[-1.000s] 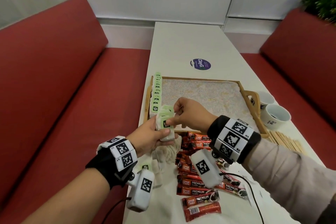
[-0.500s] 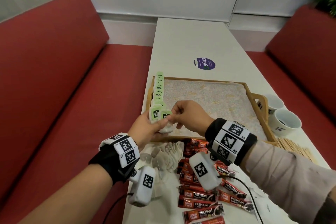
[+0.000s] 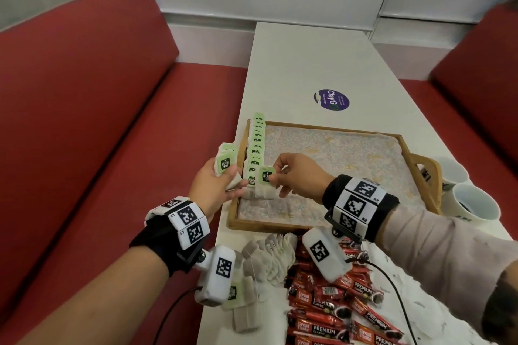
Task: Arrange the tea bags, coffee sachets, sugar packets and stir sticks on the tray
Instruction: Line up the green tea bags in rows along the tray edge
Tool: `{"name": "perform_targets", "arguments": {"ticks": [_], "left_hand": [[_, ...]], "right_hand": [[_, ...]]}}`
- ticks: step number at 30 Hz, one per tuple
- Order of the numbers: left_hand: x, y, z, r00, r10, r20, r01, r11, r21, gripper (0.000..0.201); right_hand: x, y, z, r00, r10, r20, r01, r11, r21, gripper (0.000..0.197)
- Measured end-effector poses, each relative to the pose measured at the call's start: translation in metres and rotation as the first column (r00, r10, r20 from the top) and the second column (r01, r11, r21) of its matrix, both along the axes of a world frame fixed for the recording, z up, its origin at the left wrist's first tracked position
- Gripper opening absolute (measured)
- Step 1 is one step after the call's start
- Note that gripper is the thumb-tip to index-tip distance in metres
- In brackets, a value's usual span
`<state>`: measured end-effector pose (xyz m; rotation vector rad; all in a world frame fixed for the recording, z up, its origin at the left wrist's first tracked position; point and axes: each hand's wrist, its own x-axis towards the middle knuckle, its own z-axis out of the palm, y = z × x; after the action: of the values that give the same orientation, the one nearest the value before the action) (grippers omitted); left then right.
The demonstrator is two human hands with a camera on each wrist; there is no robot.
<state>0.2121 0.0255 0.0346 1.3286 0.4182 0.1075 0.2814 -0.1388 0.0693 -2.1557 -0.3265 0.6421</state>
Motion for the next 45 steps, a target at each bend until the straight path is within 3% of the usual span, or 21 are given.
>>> {"name": "perform_targets", "arguments": {"ticks": [11, 21, 26, 29, 32, 36, 40, 45], "left_hand": [[0.008, 0.013, -0.015, 0.999, 0.004, -0.037, -0.006, 0.999, -0.031, 0.009], [0.01, 0.017, -0.016, 0.997, -0.008, -0.072, 0.006, 1.0, -0.025, 0.01], [0.011, 0.017, -0.018, 0.996, -0.02, -0.084, 0.019, 1.0, -0.015, 0.009], [0.012, 0.018, -0.016, 0.996, -0.02, -0.089, 0.018, 1.0, -0.025, 0.007], [0.013, 0.018, -0.015, 0.995, -0.024, -0.097, 0.019, 0.999, -0.047, 0.005], [0.016, 0.014, -0.013, 0.995, -0.036, -0.097, 0.032, 0.999, -0.044, 0.003], [0.017, 0.011, -0.012, 0.995, -0.035, -0.094, 0.033, 0.999, -0.029, 0.012], [0.019, 0.008, -0.01, 0.994, -0.026, -0.104, 0.023, 0.999, -0.03, 0.013]], "right_hand": [[0.019, 0.024, -0.026, 0.956, 0.171, -0.239, -0.197, 0.976, -0.09, 0.008], [0.023, 0.029, -0.041, 0.923, 0.101, -0.371, -0.132, 0.99, -0.059, 0.017], [0.022, 0.035, -0.039, 0.942, 0.11, -0.317, -0.17, 0.971, -0.169, 0.018], [0.023, 0.037, -0.035, 0.971, 0.175, -0.161, -0.216, 0.932, -0.29, 0.021], [0.023, 0.039, -0.032, 0.975, 0.215, -0.053, -0.221, 0.929, -0.296, 0.024], [0.023, 0.043, -0.035, 0.949, 0.305, -0.077, -0.314, 0.899, -0.307, 0.013], [0.023, 0.044, -0.039, 0.952, 0.296, -0.076, -0.305, 0.905, -0.295, 0.007], [0.022, 0.043, -0.04, 0.959, 0.273, -0.08, -0.284, 0.913, -0.293, 0.014]]}}
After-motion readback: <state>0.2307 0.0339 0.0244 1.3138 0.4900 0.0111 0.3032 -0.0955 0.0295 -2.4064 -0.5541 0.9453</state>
